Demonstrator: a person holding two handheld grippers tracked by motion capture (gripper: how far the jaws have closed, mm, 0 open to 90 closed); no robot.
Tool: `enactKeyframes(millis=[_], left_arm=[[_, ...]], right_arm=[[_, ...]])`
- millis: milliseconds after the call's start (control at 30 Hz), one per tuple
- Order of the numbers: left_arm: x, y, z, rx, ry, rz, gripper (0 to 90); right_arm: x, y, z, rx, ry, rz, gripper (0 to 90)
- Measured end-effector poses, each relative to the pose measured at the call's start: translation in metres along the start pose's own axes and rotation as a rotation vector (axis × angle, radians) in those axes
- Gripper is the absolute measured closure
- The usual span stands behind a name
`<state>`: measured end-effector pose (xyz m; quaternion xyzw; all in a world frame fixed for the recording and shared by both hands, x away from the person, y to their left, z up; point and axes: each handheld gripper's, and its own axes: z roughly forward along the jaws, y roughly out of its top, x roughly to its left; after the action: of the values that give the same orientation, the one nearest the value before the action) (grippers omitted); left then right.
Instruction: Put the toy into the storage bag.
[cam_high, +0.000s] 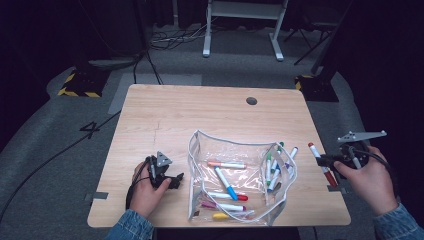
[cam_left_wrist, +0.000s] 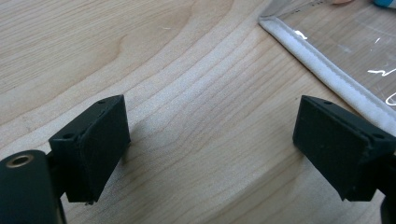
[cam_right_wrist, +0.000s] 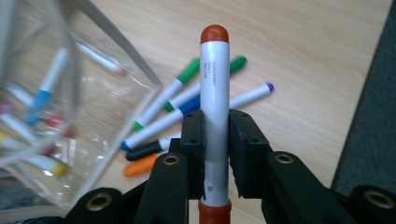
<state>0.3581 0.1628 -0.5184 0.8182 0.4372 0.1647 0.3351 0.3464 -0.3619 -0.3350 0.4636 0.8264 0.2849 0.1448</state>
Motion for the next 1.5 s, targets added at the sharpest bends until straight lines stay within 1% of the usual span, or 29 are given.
enactKeyframes(millis=[100, 167, 267, 300, 467, 633, 700, 800, 967, 1067, 1200, 1333, 1500], left_arm=[[0.0, 0.0, 0.0, 0.001, 0.0, 0.0, 11.1], [0.0, 0.0, 0.0, 0.001, 0.0, 0.0, 11.2], [0.0, 0.0, 0.0, 0.0, 0.0, 0.0, 11.2], [0.0, 0.0, 0.0, 0.0, 0.0, 0.001, 11.2], [0.0, 0.0, 0.0, 0.0, 0.0, 0.001, 11.1], [0.0, 0.0, 0.0, 0.0, 0.0, 0.0, 11.2], [0.0, 0.0, 0.0, 0.0, 0.0, 0.001, 11.2], [0.0, 0.0, 0.0, 0.001, -0.001, 0.0, 11.1], [0.0, 0.0, 0.0, 0.0, 0.0, 0.001, 11.1], [0.0, 0.0, 0.0, 0.001, 0.0, 0.001, 11.1], [0.0, 0.0, 0.0, 0.0, -0.001, 0.001, 11.1], [0.0, 0.0, 0.0, 0.0, -0.001, 0.001, 11.1], [0.0, 0.0, 0.0, 0.0, 0.0, 0.001, 11.1]], right_arm=[[0.017, 0.02, -0.013, -0.021, 0.041, -0.06, 77.4], [0.029, 0.03, -0.018, -0.022, 0.056, -0.092, 77.4], [0.048, 0.045, -0.022, -0.033, 0.091, -0.155, 77.4], [0.054, 0.05, -0.022, -0.034, 0.105, -0.167, 77.4], [0.086, 0.072, -0.015, -0.02, 0.162, -0.256, 77.3], [0.114, 0.087, 0.0, 0.008, 0.214, -0.338, 77.3], [0.124, 0.091, 0.008, 0.028, 0.236, -0.373, 77.3], [0.137, 0.094, 0.02, 0.05, 0.269, -0.407, 77.3], [0.154, 0.099, 0.038, 0.086, 0.305, -0.439, 77.3], [0.164, 0.099, 0.051, 0.116, 0.322, -0.457, 77.3], [0.176, 0.096, 0.069, 0.161, 0.343, -0.492, 77.3], [0.185, 0.093, 0.085, 0.202, 0.358, -0.525, 77.3], [0.196, 0.09, 0.102, 0.253, 0.368, -0.571, 77.3]])
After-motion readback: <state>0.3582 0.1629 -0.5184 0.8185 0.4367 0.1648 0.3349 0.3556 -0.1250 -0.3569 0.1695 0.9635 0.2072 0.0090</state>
